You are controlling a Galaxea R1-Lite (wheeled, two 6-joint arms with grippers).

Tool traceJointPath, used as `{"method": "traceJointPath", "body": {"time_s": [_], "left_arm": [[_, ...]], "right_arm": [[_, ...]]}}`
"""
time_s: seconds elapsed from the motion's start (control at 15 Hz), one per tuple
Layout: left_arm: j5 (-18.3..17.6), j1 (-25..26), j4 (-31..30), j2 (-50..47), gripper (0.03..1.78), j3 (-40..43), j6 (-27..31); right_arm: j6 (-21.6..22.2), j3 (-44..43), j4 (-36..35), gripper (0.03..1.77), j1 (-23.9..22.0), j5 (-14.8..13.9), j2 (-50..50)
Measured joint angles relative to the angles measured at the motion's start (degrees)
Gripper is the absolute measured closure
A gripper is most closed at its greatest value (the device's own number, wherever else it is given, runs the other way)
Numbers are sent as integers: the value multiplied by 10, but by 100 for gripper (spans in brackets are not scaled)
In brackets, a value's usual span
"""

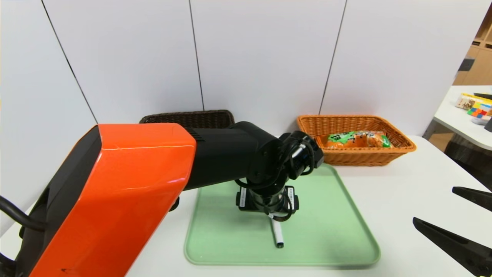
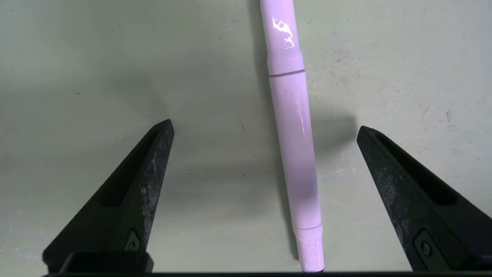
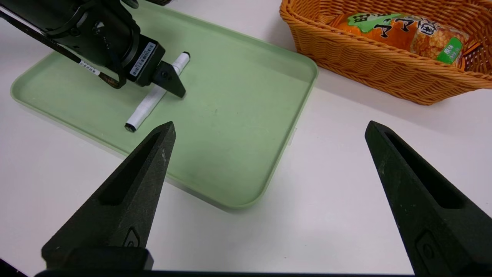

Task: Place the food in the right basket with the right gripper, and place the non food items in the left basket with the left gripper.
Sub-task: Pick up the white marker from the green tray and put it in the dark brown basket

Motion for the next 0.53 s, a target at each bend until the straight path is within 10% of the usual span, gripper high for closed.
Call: {"method": "traceJointPath", "body": {"time_s": [0.47, 0.53], "left_arm": [[-4, -12, 3, -9, 111, 1, 0], [-3, -19, 3, -13, 165, 1, 1]], "right_arm": [[0, 3, 0, 10, 0, 0, -1], [0, 3, 0, 10, 0, 0, -1]]}}
